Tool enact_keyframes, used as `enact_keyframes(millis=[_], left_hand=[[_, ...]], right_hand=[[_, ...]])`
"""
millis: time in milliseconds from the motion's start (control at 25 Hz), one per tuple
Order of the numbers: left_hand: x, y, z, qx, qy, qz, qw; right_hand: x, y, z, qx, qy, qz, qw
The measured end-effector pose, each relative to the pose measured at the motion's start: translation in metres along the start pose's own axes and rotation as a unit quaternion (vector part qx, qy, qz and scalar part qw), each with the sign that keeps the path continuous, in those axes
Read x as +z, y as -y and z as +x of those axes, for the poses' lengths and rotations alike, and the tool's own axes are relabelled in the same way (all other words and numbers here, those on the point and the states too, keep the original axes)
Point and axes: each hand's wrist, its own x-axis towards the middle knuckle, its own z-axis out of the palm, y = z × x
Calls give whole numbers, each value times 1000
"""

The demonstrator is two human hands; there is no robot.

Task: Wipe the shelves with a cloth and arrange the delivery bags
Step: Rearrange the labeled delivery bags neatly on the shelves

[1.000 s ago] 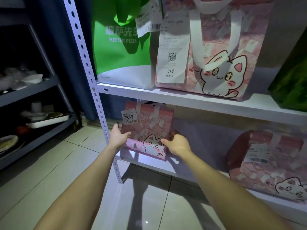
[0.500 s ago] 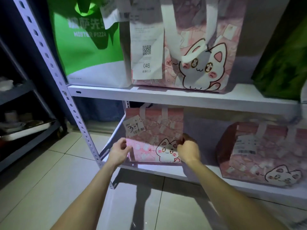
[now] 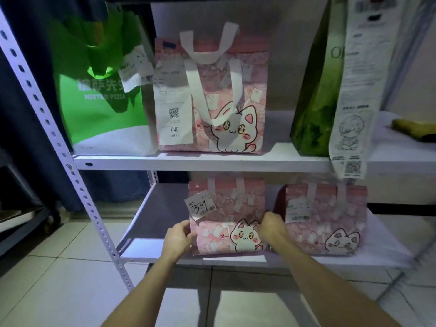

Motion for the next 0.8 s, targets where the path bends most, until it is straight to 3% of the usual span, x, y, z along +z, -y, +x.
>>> enact_keyframes(millis=[360,520,680,800], left_hand=[[72,-48,9,25,9,24,999],[76,-45,-2,30,11,-12,999],[20,-33,-18,64,-64,-30,995],[-48,-37,-31,88,-161,-77,980]], right_hand=[[-26,-65,-2,59,-26,-2,998],[-44,-60,-14,89,27,-19,995],[-59,-5,-45,7,80,-136,987],[-73,71,-79,-140,-33,-83,986]])
